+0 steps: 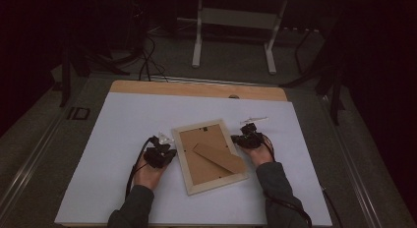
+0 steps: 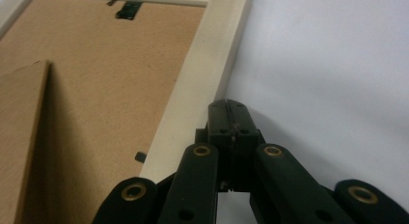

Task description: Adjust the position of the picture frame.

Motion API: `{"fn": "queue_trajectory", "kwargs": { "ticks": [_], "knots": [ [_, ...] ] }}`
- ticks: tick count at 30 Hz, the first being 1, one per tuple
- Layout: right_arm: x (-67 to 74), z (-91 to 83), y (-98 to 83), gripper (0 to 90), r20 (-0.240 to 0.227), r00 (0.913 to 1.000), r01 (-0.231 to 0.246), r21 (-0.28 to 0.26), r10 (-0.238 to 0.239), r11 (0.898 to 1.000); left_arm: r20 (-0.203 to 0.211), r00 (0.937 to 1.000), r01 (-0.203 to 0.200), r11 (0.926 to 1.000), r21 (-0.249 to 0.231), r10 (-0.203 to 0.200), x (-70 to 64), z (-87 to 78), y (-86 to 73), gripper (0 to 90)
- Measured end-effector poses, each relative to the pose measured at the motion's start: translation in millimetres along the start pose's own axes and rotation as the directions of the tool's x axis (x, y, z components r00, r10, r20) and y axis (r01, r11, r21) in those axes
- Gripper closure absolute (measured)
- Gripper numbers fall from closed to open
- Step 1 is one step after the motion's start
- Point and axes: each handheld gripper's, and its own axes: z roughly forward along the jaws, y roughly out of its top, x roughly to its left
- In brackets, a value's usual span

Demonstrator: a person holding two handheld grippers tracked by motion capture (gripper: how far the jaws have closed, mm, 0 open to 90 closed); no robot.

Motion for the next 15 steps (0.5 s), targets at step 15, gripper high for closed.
{"fn": "queue_trajectory", "kwargs": {
  "ticks": [15],
  "knots": [
    [12.2, -36.5, -24.2, 90.0, 0.010, 0.9892, 0.146, 0.011, -0.146, 0.989, 0.050, 0.9987, -0.003, 0.9988, -0.048, 0.006, -3.8, -16.7, 0.9, 90.0]
  ]
}}
